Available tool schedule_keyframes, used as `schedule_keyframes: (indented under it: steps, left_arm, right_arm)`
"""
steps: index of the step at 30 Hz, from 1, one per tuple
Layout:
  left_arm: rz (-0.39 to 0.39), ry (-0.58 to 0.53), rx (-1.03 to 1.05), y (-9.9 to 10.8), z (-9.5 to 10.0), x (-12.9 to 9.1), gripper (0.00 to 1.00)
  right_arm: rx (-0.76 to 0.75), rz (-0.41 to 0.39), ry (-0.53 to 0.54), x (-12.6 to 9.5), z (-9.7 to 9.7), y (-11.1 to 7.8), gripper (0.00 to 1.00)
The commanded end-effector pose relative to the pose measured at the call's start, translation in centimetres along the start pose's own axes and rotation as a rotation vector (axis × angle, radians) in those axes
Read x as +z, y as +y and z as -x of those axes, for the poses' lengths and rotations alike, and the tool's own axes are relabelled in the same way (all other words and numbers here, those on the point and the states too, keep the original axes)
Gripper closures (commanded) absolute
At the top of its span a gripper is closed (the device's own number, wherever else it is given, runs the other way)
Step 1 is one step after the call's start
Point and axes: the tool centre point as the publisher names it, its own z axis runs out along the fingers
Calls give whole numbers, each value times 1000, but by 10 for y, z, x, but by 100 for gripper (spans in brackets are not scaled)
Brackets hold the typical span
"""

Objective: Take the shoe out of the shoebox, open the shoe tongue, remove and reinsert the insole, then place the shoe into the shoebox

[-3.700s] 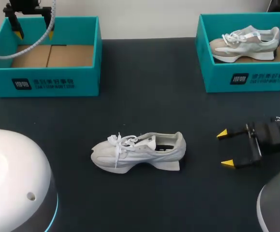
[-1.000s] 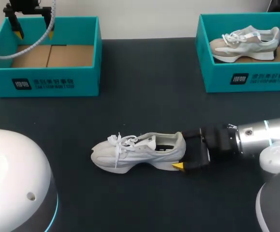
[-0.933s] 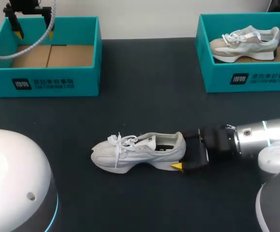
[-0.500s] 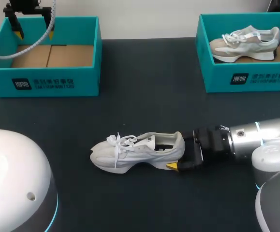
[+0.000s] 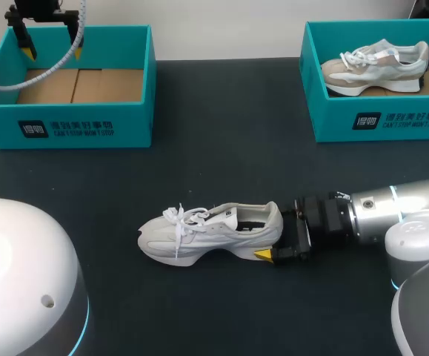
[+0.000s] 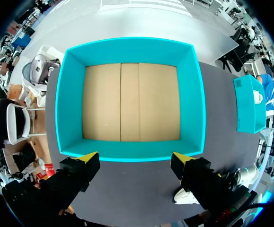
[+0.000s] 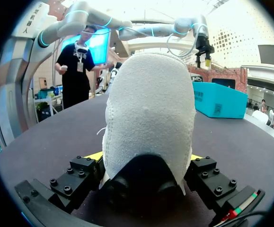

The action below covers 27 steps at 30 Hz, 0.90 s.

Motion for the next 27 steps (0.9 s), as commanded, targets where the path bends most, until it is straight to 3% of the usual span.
schedule_keyframes:
  steps: [1, 5, 10, 27]
  left_arm:
    - [0, 0, 0, 0, 0, 0, 0]
    - [-25, -34, -32, 7, -6, -8, 0]
    - [-44, 9, -84, 30, -19, -17, 0]
    - [-59, 21, -157, 157, -82, -19, 0]
  right_arm:
    - [0, -4, -1, 7, 2, -3, 100]
    - [0, -4, -1, 7, 2, -3, 100]
    - [0, -4, -1, 7, 2, -3, 100]
    - [0, -4, -1, 7, 2, -3, 100]
